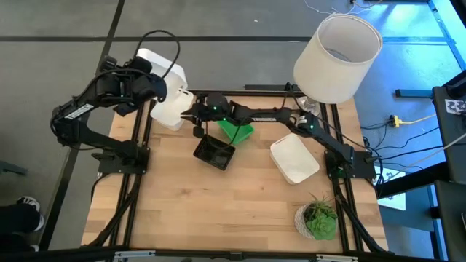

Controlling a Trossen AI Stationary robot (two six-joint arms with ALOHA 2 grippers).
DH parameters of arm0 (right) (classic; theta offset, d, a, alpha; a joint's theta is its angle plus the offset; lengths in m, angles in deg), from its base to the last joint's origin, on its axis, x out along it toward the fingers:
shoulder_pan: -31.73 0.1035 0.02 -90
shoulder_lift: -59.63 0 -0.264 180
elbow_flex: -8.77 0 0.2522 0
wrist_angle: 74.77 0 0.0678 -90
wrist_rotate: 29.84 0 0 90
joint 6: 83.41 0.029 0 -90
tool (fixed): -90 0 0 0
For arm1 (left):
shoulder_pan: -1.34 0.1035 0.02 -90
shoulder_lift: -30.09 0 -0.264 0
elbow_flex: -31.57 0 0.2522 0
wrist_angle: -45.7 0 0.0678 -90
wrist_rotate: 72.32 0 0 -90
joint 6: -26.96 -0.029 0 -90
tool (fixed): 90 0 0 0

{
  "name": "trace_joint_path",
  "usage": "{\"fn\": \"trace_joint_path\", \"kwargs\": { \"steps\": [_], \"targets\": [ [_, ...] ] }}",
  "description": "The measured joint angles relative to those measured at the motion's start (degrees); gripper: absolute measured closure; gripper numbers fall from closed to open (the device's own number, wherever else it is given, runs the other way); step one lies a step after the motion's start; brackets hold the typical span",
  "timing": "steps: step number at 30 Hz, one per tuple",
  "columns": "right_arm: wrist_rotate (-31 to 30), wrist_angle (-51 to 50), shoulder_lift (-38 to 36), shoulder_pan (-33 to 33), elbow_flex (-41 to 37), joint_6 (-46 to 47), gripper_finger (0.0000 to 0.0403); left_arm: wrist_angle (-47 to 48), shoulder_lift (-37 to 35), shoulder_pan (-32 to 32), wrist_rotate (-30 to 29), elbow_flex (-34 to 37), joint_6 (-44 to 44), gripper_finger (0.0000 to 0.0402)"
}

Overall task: Stack baskets by color
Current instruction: Stack the bottom white bin on the top white bin

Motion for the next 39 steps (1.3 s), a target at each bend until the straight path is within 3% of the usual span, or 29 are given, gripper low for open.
{"fn": "trace_joint_path", "kwargs": {
  "steps": [4, 8, 18, 27, 32, 39],
  "targets": [
    [-0.03, 0.22, 0.53, -0.01, 0.00, 0.61, 0.0341, -0.05, -0.02, 0.00, 4.51, 0.00, -1.24, 0.0401],
    [0.00, -0.97, -0.84, -0.01, -0.01, -1.98, 0.0341, -0.07, -0.02, 0.41, 10.83, 0.00, -8.73, 0.0401],
    [2.22, -28.27, -13.28, 0.01, 4.51, -2.42, 0.0341, -4.31, 4.26, 8.54, 22.16, 0.00, -27.64, 0.0401],
    [2.14, -42.57, -22.79, 0.01, 4.83, -4.96, 0.0341, -6.69, 10.61, 19.29, 44.65, 0.00, -50.21, 0.0401],
    [2.53, -43.78, -26.09, 0.12, 4.90, -5.28, 0.0341, -9.53, 15.65, 23.72, 38.54, 0.00, -60.20, 0.0401],
    [2.53, -46.19, -26.20, 0.15, 4.83, -5.22, 0.0341, -12.49, 21.40, 26.91, 40.80, 0.00, -70.85, 0.0401]
  ]
}}
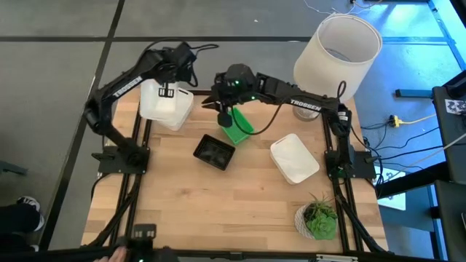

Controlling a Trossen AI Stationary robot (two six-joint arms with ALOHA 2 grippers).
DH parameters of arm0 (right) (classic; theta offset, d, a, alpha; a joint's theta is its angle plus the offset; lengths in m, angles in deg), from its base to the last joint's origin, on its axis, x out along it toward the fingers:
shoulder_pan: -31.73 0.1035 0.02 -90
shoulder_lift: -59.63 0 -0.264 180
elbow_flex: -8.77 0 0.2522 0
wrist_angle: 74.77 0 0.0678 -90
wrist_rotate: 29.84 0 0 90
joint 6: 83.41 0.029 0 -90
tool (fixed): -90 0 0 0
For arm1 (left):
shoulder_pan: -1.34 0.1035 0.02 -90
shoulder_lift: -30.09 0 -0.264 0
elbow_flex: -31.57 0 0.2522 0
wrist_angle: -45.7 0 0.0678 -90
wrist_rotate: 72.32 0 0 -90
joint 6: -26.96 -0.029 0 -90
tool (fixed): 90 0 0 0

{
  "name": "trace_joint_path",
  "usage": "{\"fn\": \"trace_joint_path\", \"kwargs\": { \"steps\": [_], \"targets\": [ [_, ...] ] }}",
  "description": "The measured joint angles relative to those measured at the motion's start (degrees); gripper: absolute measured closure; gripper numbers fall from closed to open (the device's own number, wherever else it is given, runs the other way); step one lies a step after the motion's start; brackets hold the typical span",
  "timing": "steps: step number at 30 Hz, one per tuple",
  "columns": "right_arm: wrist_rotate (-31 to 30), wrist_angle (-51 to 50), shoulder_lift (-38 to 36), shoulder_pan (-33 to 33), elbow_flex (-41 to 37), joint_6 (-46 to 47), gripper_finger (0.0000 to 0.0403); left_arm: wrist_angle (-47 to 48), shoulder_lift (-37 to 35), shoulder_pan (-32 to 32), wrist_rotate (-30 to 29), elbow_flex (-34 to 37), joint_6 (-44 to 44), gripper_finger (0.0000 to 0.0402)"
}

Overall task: Stack baskets by color
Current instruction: Stack the bottom white bin on the top white bin

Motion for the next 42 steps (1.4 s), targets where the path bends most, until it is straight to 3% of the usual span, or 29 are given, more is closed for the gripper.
{"fn": "trace_joint_path", "kwargs": {
  "steps": [12, 17, 24, 28, 42],
  "targets": [
    [0.02, -3.52, 0.02, 0.00, 0.00, -1.71, 0.0341, -1.03, 6.46, 0.59, 5.22, 0.02, -6.64, 0.0401],
    [0.04, -3.58, 0.02, 0.00, 0.00, -2.25, 0.0341, 0.18, 6.68, 2.24, 13.32, 0.02, -7.88, 0.0401],
    [0.09, -3.97, 0.02, 0.00, -0.02, -2.97, 0.0341, 0.05, 6.68, 3.71, 10.07, 0.02, -9.53, 0.0401],
    [0.09, -3.97, 0.04, 0.00, -0.02, -2.98, 0.0341, -0.68, 6.68, 4.79, 11.57, 0.21, -9.78, 0.0401],
    [0.13, -3.97, 0.04, 0.00, -0.04, -3.02, 0.0341, -3.77, 6.64, 4.06, 10.32, 8.45, -12.19, 0.0401]
  ]
}}
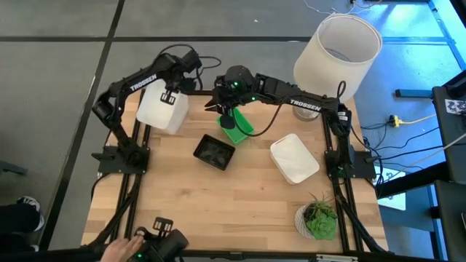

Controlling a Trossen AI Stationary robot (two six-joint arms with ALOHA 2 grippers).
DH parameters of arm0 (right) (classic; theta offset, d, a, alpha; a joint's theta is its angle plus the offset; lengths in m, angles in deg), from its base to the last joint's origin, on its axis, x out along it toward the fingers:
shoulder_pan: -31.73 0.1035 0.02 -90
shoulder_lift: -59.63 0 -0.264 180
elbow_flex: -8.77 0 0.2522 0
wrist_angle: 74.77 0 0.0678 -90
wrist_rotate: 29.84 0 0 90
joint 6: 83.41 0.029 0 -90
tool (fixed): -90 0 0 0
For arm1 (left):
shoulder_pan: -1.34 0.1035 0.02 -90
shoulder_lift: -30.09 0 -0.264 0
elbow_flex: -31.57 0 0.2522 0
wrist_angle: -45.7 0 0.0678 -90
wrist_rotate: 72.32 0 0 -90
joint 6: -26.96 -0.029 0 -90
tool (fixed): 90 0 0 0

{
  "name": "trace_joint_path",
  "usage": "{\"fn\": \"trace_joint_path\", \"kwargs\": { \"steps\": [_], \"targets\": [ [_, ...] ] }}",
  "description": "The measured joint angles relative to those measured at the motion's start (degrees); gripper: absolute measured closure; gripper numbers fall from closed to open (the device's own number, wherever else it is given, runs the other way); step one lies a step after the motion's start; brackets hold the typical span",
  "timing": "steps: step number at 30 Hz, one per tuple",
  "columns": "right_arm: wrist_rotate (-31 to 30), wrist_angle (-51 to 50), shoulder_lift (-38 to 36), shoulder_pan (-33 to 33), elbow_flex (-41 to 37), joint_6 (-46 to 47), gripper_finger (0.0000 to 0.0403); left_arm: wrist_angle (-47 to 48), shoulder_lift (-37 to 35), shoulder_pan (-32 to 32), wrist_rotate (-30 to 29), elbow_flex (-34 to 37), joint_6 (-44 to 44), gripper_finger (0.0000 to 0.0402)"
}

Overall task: Stack baskets by color
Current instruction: Stack the bottom white bin on the top white bin

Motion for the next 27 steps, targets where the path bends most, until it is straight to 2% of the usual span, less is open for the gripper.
{"fn": "trace_joint_path", "kwargs": {
  "steps": [10, 21, 27],
  "targets": [
    [0.00, -0.26, 0.02, -0.02, 0.00, 0.01, 0.0341, 0.85, 0.00, -3.12, 10.00, 3.25, 6.57, 0.0401],
    [-0.03, -0.44, 0.02, -0.04, 0.00, 0.00, 0.0341, 4.42, 0.00, -2.97, 11.63, 4.69, 16.19, 0.0401],
    [-0.07, -0.42, 0.02, -0.04, 0.00, 0.01, 0.0341, 4.57, 0.00, -2.44, 14.54, 5.15, 16.52, 0.0401]
  ]
}}
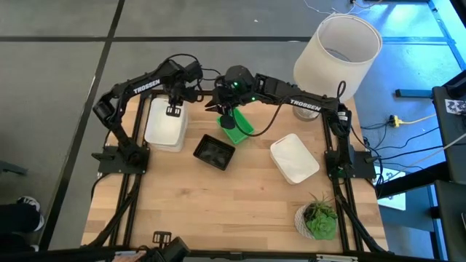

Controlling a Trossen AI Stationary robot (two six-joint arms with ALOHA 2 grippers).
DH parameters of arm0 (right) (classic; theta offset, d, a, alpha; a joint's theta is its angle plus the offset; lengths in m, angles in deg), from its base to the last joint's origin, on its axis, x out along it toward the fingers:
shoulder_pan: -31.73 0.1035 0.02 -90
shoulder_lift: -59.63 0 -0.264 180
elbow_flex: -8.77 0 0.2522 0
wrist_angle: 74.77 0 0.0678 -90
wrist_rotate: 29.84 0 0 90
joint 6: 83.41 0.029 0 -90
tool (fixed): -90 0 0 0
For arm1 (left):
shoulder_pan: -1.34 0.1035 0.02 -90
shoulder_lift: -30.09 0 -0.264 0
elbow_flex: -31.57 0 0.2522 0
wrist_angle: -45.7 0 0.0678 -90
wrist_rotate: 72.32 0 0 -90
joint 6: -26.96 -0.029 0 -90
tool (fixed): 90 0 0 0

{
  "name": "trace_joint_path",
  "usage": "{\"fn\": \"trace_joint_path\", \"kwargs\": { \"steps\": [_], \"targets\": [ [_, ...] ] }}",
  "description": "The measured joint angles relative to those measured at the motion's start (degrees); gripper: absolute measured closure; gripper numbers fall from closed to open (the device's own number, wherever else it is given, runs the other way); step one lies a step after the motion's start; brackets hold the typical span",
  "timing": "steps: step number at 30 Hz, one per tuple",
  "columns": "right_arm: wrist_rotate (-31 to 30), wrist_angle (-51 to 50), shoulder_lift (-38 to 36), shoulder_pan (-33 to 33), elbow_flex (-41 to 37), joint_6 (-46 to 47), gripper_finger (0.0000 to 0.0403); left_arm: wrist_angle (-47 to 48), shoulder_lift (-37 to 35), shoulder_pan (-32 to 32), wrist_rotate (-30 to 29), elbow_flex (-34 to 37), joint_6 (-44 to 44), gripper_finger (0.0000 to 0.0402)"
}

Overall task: Stack baskets by color
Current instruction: Stack the bottom white bin on the top white bin, then stack the right white bin on the left white bins

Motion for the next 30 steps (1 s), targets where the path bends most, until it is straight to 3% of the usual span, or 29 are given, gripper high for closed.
{"fn": "trace_joint_path", "kwargs": {
  "steps": [14, 23, 30],
  "targets": [
    [-0.04, 0.01, 0.00, 0.00, 0.00, 0.01, 0.0341, -1.24, 0.00, -0.09, 1.40, 5.38, 0.03, 0.0400],
    [-0.07, 0.03, 0.00, -0.06, 0.00, -2.16, 0.0341, -3.56, 0.00, -0.36, -0.11, 5.40, 6.17, 0.0360],
    [-0.40, -2.70, -0.48, -0.09, 0.58, -3.09, 0.0341, -2.74, -0.44, -2.30, -7.30, 5.31, 13.00, 0.0356]
  ]
}}
